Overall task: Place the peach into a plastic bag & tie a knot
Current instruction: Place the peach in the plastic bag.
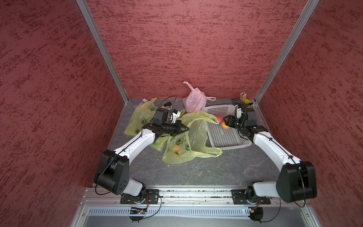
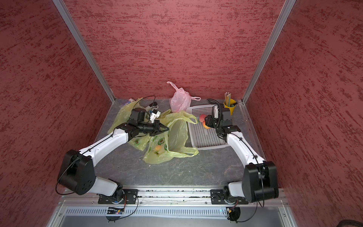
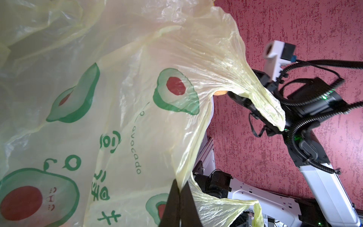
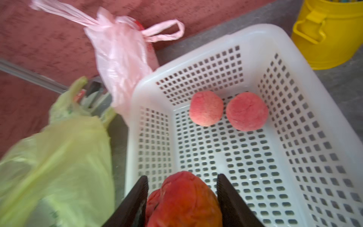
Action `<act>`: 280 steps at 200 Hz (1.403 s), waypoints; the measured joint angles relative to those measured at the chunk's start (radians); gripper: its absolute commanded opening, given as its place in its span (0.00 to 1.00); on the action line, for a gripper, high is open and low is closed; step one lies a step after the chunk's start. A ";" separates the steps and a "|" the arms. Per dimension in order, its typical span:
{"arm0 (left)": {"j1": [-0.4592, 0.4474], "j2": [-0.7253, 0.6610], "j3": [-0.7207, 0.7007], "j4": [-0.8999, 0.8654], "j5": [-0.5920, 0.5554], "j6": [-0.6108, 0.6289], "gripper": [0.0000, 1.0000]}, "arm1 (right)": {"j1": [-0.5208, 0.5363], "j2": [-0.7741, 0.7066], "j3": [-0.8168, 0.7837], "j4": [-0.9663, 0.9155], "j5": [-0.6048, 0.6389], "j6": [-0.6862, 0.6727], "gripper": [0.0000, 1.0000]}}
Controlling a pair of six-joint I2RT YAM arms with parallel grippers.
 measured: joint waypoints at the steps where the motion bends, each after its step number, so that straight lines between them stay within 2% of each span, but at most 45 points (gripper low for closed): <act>1: 0.000 0.000 0.000 0.000 0.000 0.000 0.00 | 0.000 -0.003 0.000 -0.001 -0.003 0.000 0.41; 58: 0.000 0.000 0.001 -0.007 -0.002 0.000 0.00 | 0.006 -0.251 -0.036 -0.108 -0.297 0.020 0.37; 82: 0.001 0.000 0.002 -0.007 -0.006 0.000 0.00 | 0.032 -0.304 -0.051 -0.148 -0.369 0.027 0.37; 103: 0.001 0.000 0.008 -0.010 -0.015 0.000 0.00 | 0.098 -0.315 -0.051 -0.143 -0.404 0.041 0.37; 133: 0.001 0.000 0.013 -0.014 -0.020 -0.001 0.00 | 0.225 -0.282 -0.051 -0.086 -0.414 0.083 0.38; 160: 0.000 0.000 0.013 -0.014 -0.020 -0.001 0.00 | 0.319 -0.170 -0.032 -0.019 -0.391 0.119 0.39; 178: 0.000 0.000 0.013 -0.014 -0.022 -0.001 0.00 | 0.364 -0.070 0.002 0.007 -0.348 0.136 0.48; 212: 0.005 -0.003 0.013 -0.025 -0.023 0.000 0.00 | 0.392 0.054 0.041 0.053 -0.296 0.165 0.68; 234: 0.014 -0.003 0.013 -0.030 -0.023 0.000 0.00 | 0.398 0.100 0.069 0.072 -0.294 0.172 0.78; 280: 0.043 -0.003 0.012 -0.029 -0.018 0.000 0.00 | 0.400 0.087 0.117 0.062 -0.277 0.150 0.76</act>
